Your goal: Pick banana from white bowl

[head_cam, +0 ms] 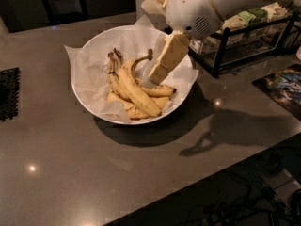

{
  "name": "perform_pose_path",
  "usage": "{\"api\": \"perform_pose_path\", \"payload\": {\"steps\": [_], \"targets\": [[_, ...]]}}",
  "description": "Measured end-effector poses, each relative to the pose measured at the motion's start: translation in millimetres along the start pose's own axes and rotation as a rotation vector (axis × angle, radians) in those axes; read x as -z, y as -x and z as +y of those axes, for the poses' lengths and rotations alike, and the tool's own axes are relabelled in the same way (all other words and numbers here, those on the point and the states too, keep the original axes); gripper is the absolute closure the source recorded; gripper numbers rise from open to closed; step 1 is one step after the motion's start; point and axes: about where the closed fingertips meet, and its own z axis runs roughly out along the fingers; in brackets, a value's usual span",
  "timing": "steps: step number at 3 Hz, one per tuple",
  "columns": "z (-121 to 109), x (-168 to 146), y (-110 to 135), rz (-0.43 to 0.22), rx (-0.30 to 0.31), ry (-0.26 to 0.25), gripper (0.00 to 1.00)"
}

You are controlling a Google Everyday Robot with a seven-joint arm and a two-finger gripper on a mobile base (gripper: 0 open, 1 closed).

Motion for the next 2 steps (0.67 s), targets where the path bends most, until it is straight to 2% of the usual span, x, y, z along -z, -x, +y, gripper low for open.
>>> {"api": "perform_pose_path", "payload": {"steps": [2], "targets": [[31.5, -44.4, -27.4, -0.019, -0.120, 0.158, 0.00]]}}
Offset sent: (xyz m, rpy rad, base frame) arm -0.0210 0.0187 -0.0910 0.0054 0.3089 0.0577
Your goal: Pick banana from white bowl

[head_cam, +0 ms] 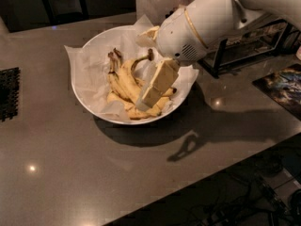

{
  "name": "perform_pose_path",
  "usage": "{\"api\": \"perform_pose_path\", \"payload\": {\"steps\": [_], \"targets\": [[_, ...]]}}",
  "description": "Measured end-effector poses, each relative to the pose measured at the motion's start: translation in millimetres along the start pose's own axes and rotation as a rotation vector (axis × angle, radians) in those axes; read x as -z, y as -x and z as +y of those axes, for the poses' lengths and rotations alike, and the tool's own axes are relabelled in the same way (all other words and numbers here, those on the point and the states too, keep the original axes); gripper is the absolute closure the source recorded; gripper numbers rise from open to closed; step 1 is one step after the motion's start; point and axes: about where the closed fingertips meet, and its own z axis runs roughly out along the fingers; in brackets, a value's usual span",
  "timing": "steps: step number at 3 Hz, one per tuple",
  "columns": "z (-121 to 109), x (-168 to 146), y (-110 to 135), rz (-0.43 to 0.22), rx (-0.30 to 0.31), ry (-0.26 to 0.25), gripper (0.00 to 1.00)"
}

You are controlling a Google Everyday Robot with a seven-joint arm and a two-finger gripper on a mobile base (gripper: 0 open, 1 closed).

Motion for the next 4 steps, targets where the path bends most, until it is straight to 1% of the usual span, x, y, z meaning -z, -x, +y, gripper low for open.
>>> {"api": "perform_pose_path", "payload": {"steps": [1, 2, 3, 4], "targets": [[6.0, -17.5, -10.0, 0.000, -0.041, 0.053, 0.00], [5.0, -23.5, -24.6, 0.005, -0.102, 0.058, 0.00], [5.1, -23.6, -24.6, 0.005, -0.103, 0.058, 0.00], [3.7, -27.3, -27.3, 0.025, -0.154, 0.035, 0.00]]}}
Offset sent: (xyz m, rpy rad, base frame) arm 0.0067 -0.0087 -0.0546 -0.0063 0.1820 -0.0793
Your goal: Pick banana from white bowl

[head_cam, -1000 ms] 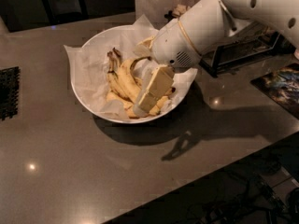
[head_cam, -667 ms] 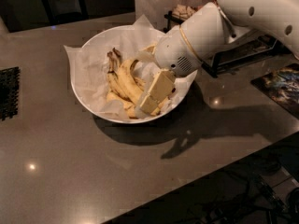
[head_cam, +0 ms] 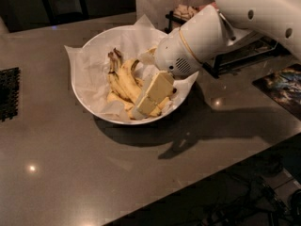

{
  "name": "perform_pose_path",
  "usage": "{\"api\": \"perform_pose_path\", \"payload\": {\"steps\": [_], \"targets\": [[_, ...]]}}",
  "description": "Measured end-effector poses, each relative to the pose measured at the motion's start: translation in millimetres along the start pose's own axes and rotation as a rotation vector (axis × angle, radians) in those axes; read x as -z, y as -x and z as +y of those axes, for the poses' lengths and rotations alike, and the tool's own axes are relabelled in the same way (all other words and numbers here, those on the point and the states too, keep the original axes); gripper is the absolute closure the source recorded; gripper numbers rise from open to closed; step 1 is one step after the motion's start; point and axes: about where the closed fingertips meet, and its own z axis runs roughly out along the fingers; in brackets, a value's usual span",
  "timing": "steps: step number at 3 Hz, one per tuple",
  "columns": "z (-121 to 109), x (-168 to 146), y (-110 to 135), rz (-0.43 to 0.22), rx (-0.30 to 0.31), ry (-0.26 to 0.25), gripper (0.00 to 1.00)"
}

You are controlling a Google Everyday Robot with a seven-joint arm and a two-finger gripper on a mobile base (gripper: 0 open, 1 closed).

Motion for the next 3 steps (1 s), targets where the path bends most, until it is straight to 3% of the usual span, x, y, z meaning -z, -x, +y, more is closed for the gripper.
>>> {"api": "perform_pose_path", "payload": {"steps": [2, 3], "targets": [[-6.8, -13.7, -15.7, 0.030, -0.165, -0.074, 0.00], [-10.4, -18.8, -23.9, 0.040, -0.200, -0.098, 0.00]]}}
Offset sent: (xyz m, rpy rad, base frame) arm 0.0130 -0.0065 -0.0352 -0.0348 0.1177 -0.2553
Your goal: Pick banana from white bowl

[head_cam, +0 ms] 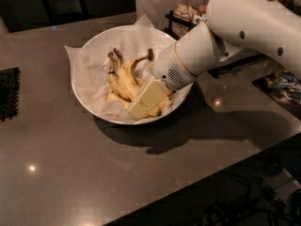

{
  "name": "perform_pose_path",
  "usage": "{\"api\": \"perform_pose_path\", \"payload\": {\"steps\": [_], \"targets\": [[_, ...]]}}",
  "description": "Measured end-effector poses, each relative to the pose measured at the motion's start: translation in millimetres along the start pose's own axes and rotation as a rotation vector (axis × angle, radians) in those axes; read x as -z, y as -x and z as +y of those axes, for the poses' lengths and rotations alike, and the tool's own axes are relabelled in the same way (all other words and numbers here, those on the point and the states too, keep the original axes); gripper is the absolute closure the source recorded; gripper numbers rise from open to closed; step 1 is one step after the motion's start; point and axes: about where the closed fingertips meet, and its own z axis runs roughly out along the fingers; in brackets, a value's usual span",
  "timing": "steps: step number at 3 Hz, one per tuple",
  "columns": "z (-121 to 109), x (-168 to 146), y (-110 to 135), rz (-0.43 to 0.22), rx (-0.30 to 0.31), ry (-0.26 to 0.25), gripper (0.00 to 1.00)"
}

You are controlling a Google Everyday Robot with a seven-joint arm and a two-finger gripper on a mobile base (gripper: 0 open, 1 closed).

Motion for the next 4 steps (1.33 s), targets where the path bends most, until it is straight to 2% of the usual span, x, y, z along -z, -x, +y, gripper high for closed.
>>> {"api": "perform_pose_path", "payload": {"steps": [1, 3, 4], "targets": [[-6.2, -1.8, -6.7, 0.011, 0.015, -0.028, 0.00], [-9.9, 12.7, -0.8, 0.032, 0.097, -0.103, 0.34], [-11.8, 13.4, -5.2, 0.042, 0.101, -0.111, 0.33]]}}
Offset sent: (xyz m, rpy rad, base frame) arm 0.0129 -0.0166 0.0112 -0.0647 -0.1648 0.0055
